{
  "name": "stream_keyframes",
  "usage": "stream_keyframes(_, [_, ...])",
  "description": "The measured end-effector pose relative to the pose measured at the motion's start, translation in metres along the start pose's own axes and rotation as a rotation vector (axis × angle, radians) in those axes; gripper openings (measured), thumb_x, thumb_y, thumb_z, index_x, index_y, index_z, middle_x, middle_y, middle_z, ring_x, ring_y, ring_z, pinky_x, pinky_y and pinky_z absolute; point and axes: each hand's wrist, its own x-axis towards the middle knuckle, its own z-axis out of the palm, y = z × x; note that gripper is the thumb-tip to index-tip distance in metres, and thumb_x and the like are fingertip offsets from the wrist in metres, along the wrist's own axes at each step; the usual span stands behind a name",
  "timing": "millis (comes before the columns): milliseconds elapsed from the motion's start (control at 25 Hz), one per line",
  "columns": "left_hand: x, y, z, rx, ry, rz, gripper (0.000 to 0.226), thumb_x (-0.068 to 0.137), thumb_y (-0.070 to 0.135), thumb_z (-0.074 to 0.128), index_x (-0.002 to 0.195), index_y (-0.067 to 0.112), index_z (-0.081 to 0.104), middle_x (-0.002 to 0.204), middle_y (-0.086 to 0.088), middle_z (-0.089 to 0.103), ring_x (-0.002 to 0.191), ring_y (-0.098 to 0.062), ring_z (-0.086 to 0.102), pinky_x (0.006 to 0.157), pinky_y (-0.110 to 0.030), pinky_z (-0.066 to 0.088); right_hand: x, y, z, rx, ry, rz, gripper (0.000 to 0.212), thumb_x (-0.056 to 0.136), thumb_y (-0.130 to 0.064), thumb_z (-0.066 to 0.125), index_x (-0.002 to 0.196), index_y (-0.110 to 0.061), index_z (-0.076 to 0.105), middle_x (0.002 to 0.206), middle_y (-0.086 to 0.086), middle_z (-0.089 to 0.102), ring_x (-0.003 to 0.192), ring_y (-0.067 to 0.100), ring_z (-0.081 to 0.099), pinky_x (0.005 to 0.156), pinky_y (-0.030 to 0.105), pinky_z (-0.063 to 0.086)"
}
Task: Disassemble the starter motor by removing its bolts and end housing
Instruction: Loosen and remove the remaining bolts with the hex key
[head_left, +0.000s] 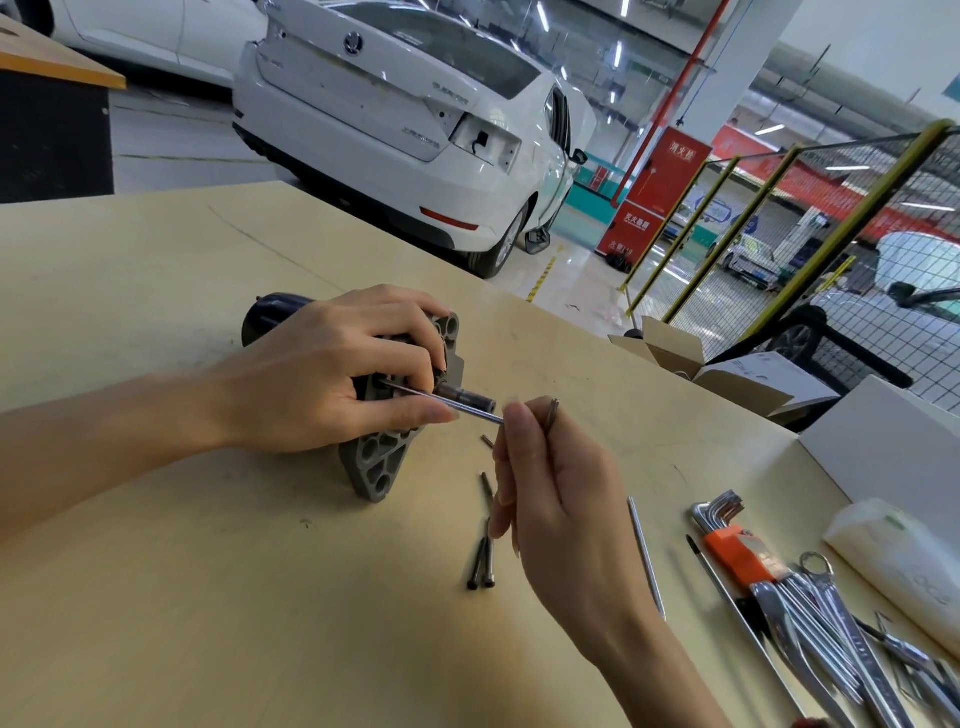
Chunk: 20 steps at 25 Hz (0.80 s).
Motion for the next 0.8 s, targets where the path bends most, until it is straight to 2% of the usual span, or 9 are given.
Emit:
stream_keyframes(40, [0.0, 0.0, 0.0, -0.005, 0.002, 0.002, 0.035, 0.091, 0.043, 0.06, 0.078, 0.013, 0.073, 0.101, 0.001, 0.068, 0.128, -0.022, 0.054, 0.097, -0.046, 0.048, 0.0, 0.0, 0.0, -0.044, 0.02, -0.044, 0.032, 0.101, -0.045, 0.038, 0.077, -0.026, 0.048, 0.057, 0.002, 0.054, 0.045, 0.015, 0.053, 0.048, 0.03, 0.041])
stream_keyframes(160, [0.0, -0.001, 0.0, -0.014, 0.0, 0.004, 0.033, 0.091, 0.042, 0.06, 0.079, 0.014, 0.074, 0.101, 0.003, 0.067, 0.128, -0.022, 0.054, 0.098, -0.045, 0.048, 0.001, -0.001, -0.001, -0.265, 0.056, -0.188, 0.027, 0.101, -0.046, 0.035, 0.083, -0.028, 0.043, 0.058, 0.002, 0.052, 0.051, 0.023, 0.051, 0.054, 0.041, 0.045])
stream_keyframes(280, [-0.001, -0.002, 0.0, 0.001, -0.004, 0.016, 0.031, 0.09, 0.04, 0.061, 0.078, 0.014, 0.074, 0.101, 0.003, 0.067, 0.128, -0.023, 0.054, 0.098, -0.045, 0.048, 0.0, -0.004, -0.001, -0.322, 0.063, -0.193, 0.038, 0.098, -0.054, 0.026, 0.083, -0.024, 0.044, 0.058, 0.003, 0.052, 0.053, 0.025, 0.05, 0.054, 0.045, 0.045])
stream_keyframes(400, [0.0, -0.002, 0.001, 0.013, -0.001, 0.02, 0.032, 0.09, 0.04, 0.061, 0.077, 0.014, 0.073, 0.101, 0.002, 0.068, 0.127, -0.023, 0.054, 0.098, -0.044, 0.048, -0.002, -0.007, 0.001, -0.188, 0.008, -0.101, 0.062, 0.094, -0.066, 0.019, 0.076, -0.016, 0.051, 0.059, 0.007, 0.055, 0.054, 0.021, 0.053, 0.057, 0.042, 0.044])
stream_keyframes(480, [0.0, -0.002, 0.0, 0.01, -0.001, 0.017, 0.032, 0.09, 0.041, 0.061, 0.077, 0.014, 0.074, 0.101, 0.002, 0.068, 0.128, -0.022, 0.054, 0.099, -0.043, 0.048, -0.003, -0.007, 0.001, -0.067, -0.005, -0.029, 0.067, 0.091, -0.069, 0.016, 0.072, -0.017, 0.053, 0.059, 0.007, 0.058, 0.051, 0.014, 0.053, 0.053, 0.029, 0.042])
stream_keyframes(600, [0.0, -0.001, 0.0, 0.001, -0.01, 0.011, 0.032, 0.09, 0.041, 0.061, 0.077, 0.015, 0.074, 0.102, 0.002, 0.068, 0.128, -0.022, 0.053, 0.1, -0.042, 0.047, -0.002, -0.009, 0.0, 0.118, -0.045, 0.092, 0.061, 0.088, -0.069, 0.026, 0.061, -0.019, 0.049, 0.05, 0.009, 0.052, 0.046, 0.013, 0.051, 0.048, 0.026, 0.039])
stream_keyframes(680, [0.0, -0.001, 0.0, -0.004, -0.01, 0.007, 0.033, 0.09, 0.041, 0.06, 0.078, 0.014, 0.074, 0.102, 0.002, 0.068, 0.128, -0.022, 0.053, 0.101, -0.041, 0.047, 0.0, -0.013, -0.001, 0.268, -0.07, 0.172, 0.054, 0.085, -0.067, 0.04, 0.052, -0.026, 0.048, 0.046, 0.003, 0.046, 0.044, 0.017, 0.051, 0.044, 0.024, 0.038])
stream_keyframes(800, [0.0, -0.001, 0.0, -0.02, -0.001, 0.0, 0.034, 0.091, 0.041, 0.059, 0.078, 0.013, 0.074, 0.102, 0.002, 0.068, 0.128, -0.021, 0.053, 0.101, -0.04, 0.046, 0.001, -0.018, -0.005, 0.421, -0.08, 0.224, 0.044, 0.085, -0.05, 0.053, 0.053, -0.021, 0.046, 0.047, 0.003, 0.042, 0.041, 0.019, 0.048, 0.04, 0.025, 0.035])
